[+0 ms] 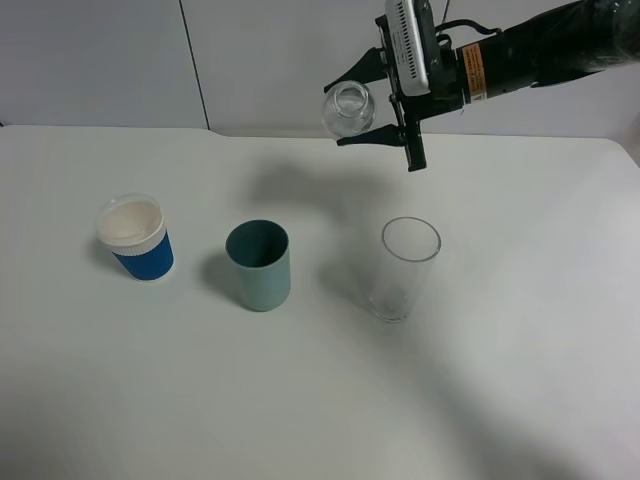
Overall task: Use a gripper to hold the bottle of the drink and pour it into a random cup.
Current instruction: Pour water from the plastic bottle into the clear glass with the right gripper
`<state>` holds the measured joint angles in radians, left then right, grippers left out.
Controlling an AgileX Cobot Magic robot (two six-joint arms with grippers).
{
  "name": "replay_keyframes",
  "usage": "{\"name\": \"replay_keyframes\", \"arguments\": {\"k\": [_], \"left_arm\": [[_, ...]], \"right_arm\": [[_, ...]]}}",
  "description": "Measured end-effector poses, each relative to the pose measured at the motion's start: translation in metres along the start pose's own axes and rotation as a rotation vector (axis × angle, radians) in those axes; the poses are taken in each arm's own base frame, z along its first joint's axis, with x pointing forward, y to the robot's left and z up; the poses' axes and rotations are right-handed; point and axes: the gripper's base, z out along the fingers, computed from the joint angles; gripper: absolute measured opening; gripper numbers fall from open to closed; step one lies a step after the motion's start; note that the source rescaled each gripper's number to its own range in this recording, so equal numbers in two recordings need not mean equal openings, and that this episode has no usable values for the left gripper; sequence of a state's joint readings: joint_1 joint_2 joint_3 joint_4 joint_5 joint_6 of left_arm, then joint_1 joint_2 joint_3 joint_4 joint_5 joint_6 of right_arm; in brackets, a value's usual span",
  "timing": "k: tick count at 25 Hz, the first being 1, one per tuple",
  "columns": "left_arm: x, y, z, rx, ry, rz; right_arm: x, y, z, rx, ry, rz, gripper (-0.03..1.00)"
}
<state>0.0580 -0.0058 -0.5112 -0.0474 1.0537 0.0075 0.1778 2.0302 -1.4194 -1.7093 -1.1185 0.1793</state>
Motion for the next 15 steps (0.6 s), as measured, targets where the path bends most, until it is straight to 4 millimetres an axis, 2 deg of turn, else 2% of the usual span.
{"name": "replay_keyframes", "arguments": {"k": [7, 15], "left_arm": [[0.000, 0.000, 0.000, 0.000, 0.000, 0.000], [0.000, 0.000, 0.000, 0.000, 0.000, 0.000]], "right_arm": [[0.002, 0.000, -0.004, 0.004, -0.001, -0.028, 0.01], [0.010, 0.000, -0.023, 0.025, -0.014, 0.032, 0.01]]}}
